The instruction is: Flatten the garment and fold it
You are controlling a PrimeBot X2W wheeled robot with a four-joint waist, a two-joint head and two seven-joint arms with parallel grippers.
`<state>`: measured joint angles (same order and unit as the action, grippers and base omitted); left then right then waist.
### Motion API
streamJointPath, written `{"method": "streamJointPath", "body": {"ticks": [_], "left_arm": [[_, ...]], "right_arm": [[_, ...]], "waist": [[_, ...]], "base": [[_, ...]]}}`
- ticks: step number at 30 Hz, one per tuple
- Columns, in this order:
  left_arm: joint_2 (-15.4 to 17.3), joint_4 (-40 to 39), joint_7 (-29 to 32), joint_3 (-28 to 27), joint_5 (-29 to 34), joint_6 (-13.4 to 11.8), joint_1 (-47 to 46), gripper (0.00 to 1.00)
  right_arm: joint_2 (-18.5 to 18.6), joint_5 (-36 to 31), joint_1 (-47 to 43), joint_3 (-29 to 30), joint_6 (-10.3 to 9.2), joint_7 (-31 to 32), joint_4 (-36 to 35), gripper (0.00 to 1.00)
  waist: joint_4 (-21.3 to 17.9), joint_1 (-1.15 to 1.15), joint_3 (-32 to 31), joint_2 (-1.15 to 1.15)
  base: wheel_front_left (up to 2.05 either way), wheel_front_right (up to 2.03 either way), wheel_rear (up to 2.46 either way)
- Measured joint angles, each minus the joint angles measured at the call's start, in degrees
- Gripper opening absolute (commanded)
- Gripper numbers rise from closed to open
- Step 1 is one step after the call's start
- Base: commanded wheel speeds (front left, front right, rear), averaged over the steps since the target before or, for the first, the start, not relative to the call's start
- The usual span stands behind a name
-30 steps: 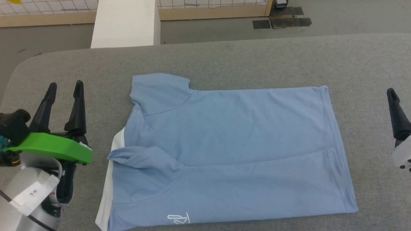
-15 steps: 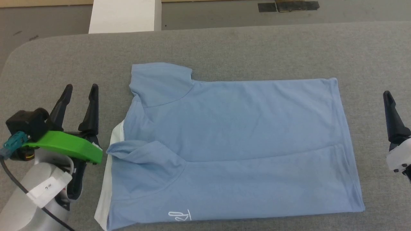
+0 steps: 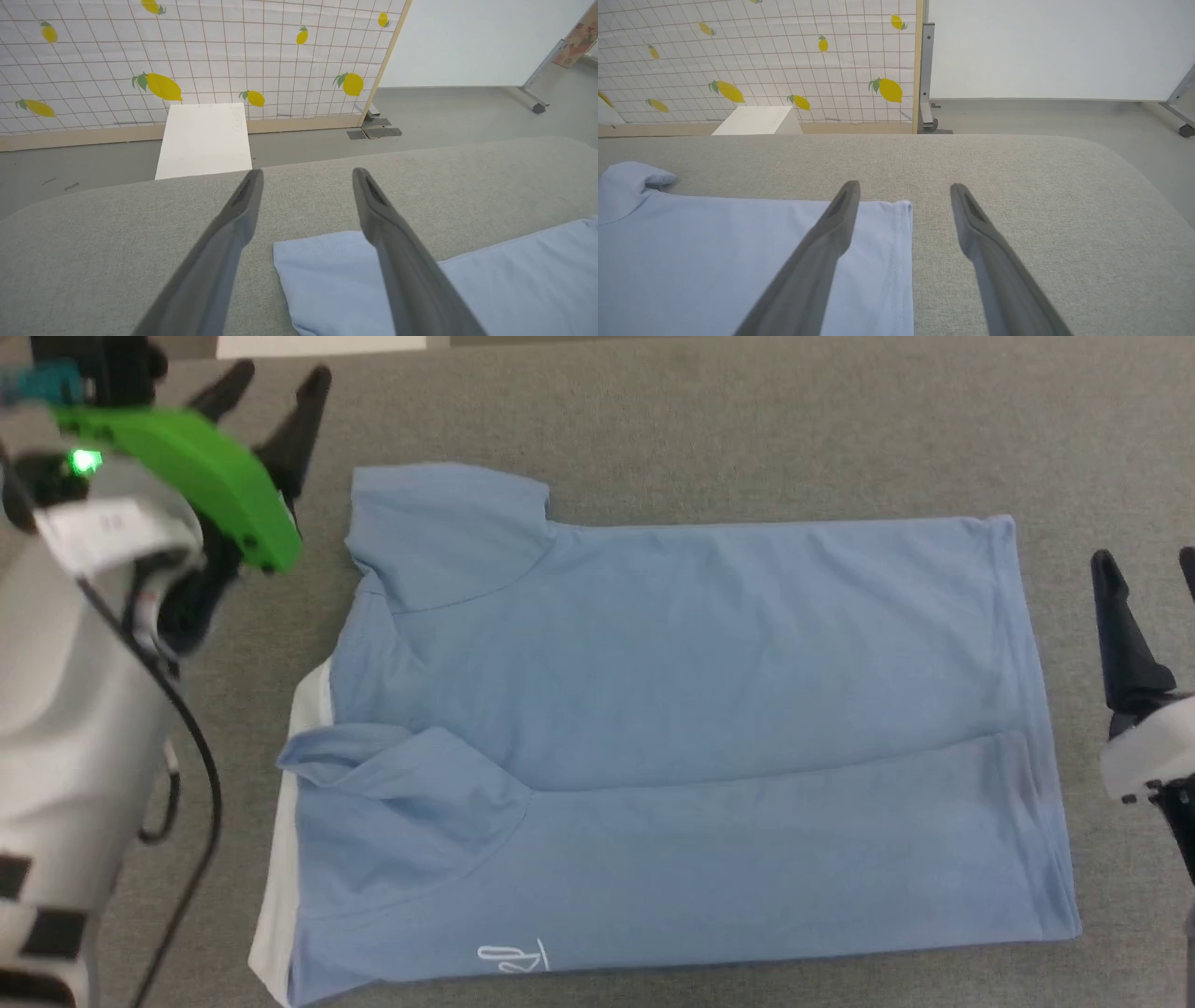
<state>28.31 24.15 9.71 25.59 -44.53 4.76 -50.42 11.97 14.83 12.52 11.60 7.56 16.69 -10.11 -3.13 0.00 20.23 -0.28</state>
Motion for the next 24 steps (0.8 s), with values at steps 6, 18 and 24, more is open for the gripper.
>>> {"method": "streamJointPath", "body": {"ticks": [6, 18, 24], "left_arm": [[0.7, 9.0, 18.7, 4.2, -0.1, -0.4, -11.3, 1.00], [3.7, 11.7, 39.6, 11.2, 3.5, -4.4, -15.5, 1.00], [4.6, 9.4, 45.5, 11.1, 2.0, -4.4, -16.1, 0.09]], "right_arm": [[-2.0, -1.2, 1.1, -1.6, 0.01, 0.4, -2.0, 1.00], [-4.5, -2.2, 1.2, -0.2, 0.01, -0.6, -3.3, 1.00], [-4.9, -2.4, 1.1, 0.4, 0.01, -0.9, -3.5, 1.00]], "waist": [[-1.7, 0.00, 4.1, 0.00], [-6.1, 0.00, 10.8, 0.00], [-6.6, 0.00, 12.4, 0.00]], "base": [[0.00, 0.00, 0.00], [0.00, 0.00, 0.00], [0.00, 0.00, 0.00]]}}
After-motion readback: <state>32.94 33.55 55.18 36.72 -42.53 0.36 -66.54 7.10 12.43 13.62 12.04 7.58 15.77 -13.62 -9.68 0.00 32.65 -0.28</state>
